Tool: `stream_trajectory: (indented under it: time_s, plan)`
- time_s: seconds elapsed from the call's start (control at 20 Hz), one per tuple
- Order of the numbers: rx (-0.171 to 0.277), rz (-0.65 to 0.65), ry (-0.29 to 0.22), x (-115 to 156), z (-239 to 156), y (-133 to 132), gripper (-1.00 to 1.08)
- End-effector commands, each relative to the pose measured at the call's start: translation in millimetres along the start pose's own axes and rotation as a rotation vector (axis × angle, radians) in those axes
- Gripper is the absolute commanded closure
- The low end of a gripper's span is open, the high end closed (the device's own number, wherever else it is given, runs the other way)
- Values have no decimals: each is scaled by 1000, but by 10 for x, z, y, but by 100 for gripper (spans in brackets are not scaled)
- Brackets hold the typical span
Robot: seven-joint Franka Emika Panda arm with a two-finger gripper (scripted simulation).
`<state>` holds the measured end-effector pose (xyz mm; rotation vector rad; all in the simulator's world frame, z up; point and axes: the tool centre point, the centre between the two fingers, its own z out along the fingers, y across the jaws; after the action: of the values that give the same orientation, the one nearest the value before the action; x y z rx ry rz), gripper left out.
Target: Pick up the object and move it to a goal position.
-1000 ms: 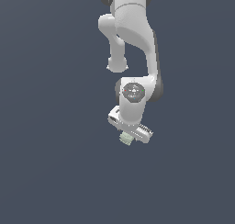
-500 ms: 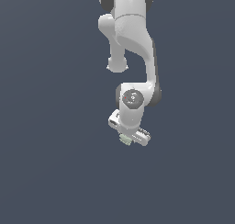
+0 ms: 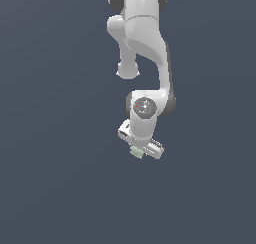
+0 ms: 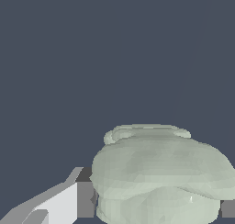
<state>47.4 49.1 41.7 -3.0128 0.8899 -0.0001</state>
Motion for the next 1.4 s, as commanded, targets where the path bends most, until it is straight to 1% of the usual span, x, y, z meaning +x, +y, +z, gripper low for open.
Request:
stream_trajectory:
  time_s: [0.0,0.25,0.5,0.7,1.1,1.35]
  plan:
    - [0,0,0,1,1,4,108]
    - [0,0,0,37,-4,136,108]
    - [0,0,0,129,-16,469,108]
    - [0,0,0,242,-31,872,108]
    - [0,0,0,520,-65,1808,108]
    - [0,0,0,662,-81,2235,108]
